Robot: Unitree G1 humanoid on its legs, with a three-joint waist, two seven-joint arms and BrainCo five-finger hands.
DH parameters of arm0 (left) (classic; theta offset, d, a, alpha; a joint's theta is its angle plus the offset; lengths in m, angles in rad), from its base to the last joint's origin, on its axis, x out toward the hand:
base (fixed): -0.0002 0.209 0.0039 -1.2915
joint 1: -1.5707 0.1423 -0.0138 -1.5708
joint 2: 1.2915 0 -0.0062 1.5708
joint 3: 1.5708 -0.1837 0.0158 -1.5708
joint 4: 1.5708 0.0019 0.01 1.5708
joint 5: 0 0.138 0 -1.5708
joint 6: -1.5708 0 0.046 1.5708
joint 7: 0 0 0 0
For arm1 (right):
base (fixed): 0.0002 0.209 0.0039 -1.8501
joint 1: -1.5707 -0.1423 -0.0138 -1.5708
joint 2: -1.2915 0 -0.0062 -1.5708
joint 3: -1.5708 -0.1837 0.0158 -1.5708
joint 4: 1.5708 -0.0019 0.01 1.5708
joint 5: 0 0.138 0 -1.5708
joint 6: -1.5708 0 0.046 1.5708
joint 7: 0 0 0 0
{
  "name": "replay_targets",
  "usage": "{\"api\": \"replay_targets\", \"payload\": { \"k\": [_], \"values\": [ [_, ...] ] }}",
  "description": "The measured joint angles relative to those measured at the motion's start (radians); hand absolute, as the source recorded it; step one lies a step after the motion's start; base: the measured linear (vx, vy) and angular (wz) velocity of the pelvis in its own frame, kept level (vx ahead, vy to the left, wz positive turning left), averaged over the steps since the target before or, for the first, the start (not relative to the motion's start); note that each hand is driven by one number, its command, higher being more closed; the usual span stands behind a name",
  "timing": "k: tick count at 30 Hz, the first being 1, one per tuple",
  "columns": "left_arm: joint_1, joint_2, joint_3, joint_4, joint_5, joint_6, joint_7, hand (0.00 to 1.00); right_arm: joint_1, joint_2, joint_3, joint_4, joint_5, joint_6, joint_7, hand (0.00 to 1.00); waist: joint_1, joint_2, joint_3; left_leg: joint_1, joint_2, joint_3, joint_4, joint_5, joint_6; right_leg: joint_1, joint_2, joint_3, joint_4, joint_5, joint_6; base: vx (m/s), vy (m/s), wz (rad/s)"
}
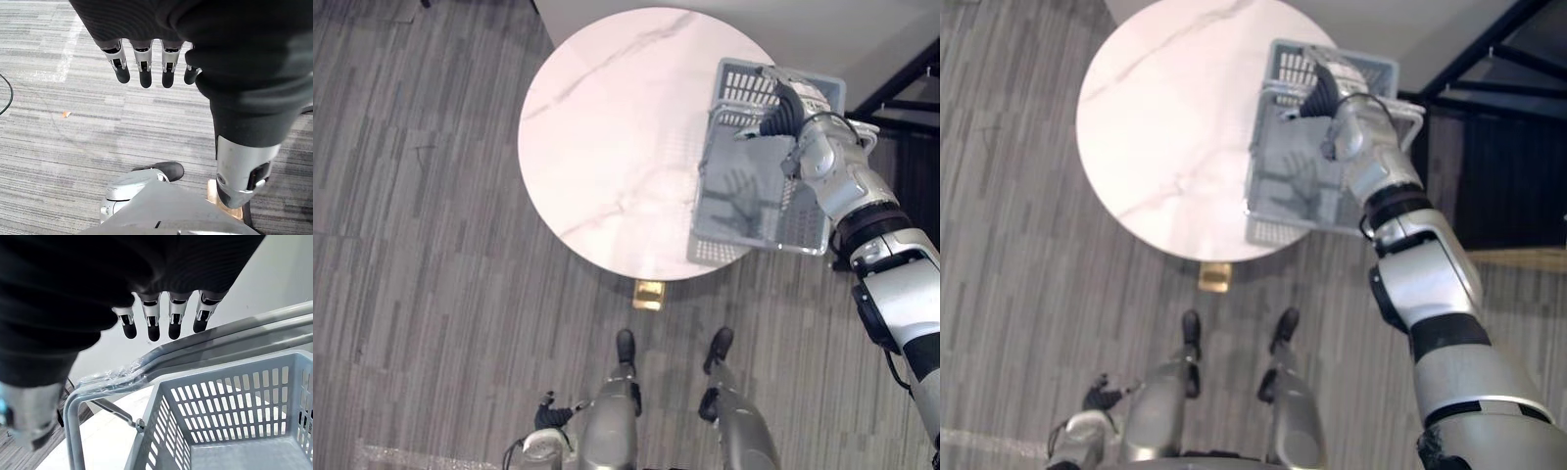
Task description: Pick vegetable in the basket
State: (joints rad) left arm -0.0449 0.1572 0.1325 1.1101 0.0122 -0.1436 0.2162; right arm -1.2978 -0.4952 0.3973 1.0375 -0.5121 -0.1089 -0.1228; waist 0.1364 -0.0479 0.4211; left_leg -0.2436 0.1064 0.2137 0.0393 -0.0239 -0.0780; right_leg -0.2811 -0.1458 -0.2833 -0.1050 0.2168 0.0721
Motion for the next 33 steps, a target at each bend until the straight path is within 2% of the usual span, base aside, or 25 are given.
{"api": "replay_targets", "payload": {
  "k": [9, 14, 23, 32, 33],
  "values": [
    [-0.001, 0.0, -0.015, 0.0, 0.0, 0.0, 0.005, 0.0, 0.0, -0.025, 0.004, 0.013, -0.035, -0.006, 0.0, 0.0, -0.022, 0.008, 0.007, -0.016, -0.011, -0.001, 0.0, 0.003, 0.004, -0.015, -0.01, 0.002, 0.0, 0.002, 0.003, 0.0, 0.0, 0.0],
    [-0.001, 0.0, -0.029, -0.002, 0.0, -0.001, 0.006, 0.0, 0.0, -0.055, 0.004, 0.038, -0.038, -0.006, -0.002, 0.0, -0.021, 0.012, 0.009, -0.017, -0.015, -0.003, 0.0, 0.003, 0.004, -0.015, -0.015, 0.003, 0.0, 0.003, 0.004, 0.0, 0.0, 0.0],
    [-0.003, 0.0, -0.059, -0.006, 0.0, -0.007, 0.013, 0.0, -0.016, -0.117, 0.003, 0.045, -0.038, -0.013, -0.026, 0.0, -0.021, 0.034, 0.022, -0.047, -0.019, -0.008, 0.0, 0.011, 0.014, -0.041, -0.017, 0.002, 0.0, 0.003, 0.004, 0.01, 0.0, 0.01],
    [-0.003, 0.0, -0.087, -0.008, 0.0, -0.009, 0.019, 0.0, -0.019, -0.118, 0.001, 0.06, -0.039, -0.011, -0.042, 0.0, -0.02, 0.039, 0.023, -0.051, -0.022, -0.011, 0.001, 0.012, 0.015, -0.043, -0.02, 0.0, 0.0, 0.003, 0.004, 0.02, 0.002, 0.01],
    [-0.003, 0.0, -0.09, -0.009, 0.0, -0.009, 0.019, 0.0, -0.023, -0.117, 0.001, 0.063, -0.039, -0.01, -0.042, 1.0, -0.02, 0.042, 0.023, -0.052, -0.023, -0.013, 0.001, 0.012, 0.016, -0.043, -0.021, -0.001, 0.0, 0.003, 0.004, 0.03, 0.009, 0.05]
  ]
}}
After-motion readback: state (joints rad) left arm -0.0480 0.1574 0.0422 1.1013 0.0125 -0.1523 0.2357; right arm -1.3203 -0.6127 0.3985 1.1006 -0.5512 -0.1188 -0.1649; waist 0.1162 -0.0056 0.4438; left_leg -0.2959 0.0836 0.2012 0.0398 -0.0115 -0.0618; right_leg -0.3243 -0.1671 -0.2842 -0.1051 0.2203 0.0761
